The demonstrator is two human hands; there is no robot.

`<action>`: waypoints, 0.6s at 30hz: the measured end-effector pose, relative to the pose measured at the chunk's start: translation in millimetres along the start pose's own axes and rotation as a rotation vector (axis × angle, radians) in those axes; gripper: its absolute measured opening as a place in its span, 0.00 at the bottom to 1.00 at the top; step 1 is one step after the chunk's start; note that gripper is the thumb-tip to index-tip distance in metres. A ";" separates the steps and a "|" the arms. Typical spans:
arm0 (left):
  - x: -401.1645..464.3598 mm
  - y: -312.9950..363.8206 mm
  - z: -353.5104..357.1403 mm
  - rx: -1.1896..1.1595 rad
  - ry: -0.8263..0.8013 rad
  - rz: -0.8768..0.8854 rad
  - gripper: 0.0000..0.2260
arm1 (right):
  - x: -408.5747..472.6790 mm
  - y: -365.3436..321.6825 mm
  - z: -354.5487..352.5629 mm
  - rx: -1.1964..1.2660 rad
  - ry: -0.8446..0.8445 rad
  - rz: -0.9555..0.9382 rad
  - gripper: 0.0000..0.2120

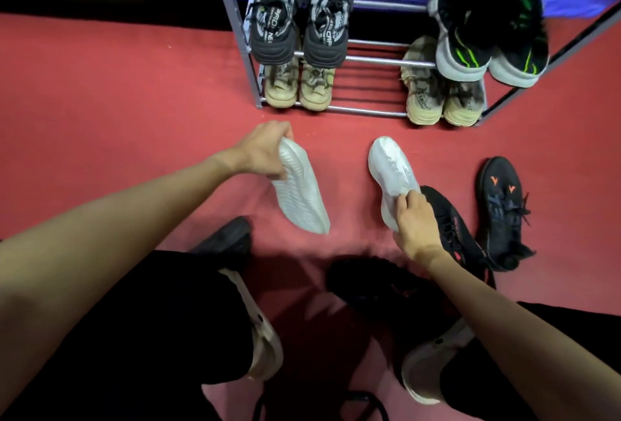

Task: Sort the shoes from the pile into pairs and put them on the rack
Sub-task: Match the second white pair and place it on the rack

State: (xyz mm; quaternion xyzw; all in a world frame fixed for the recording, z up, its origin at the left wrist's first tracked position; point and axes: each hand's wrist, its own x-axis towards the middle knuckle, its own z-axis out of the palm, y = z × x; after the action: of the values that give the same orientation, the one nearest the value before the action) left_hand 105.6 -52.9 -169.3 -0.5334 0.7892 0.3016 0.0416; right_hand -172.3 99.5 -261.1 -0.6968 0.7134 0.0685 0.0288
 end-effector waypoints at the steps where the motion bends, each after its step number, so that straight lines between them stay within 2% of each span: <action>1: -2.0 2.4 -4.3 0.002 0.056 -0.003 0.22 | -2.5 0.6 4.4 0.007 -0.014 0.018 0.29; 5: -13.9 15.1 -1.6 0.148 0.269 0.072 0.17 | -2.7 -3.5 12.1 0.133 -0.157 0.175 0.33; 7: -18.1 18.7 15.4 0.316 0.292 0.158 0.16 | -0.3 -7.4 12.2 0.278 -0.260 0.200 0.33; 10: -26.3 22.6 49.2 0.456 0.138 0.219 0.19 | 3.6 -13.9 13.9 0.377 -0.306 0.215 0.33; 13: -40.1 23.1 87.4 0.538 -0.044 0.163 0.21 | 4.6 -20.3 16.9 0.352 -0.311 0.234 0.33; 18: -51.4 8.9 127.9 0.463 -0.174 0.078 0.21 | 3.1 -28.8 23.3 0.320 -0.304 0.223 0.37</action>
State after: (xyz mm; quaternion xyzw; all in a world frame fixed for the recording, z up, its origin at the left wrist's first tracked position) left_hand 87.1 57.8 -249.7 -0.4509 0.8507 0.1589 0.2187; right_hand -145.0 99.0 -286.2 -0.5819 0.7752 0.0615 0.2381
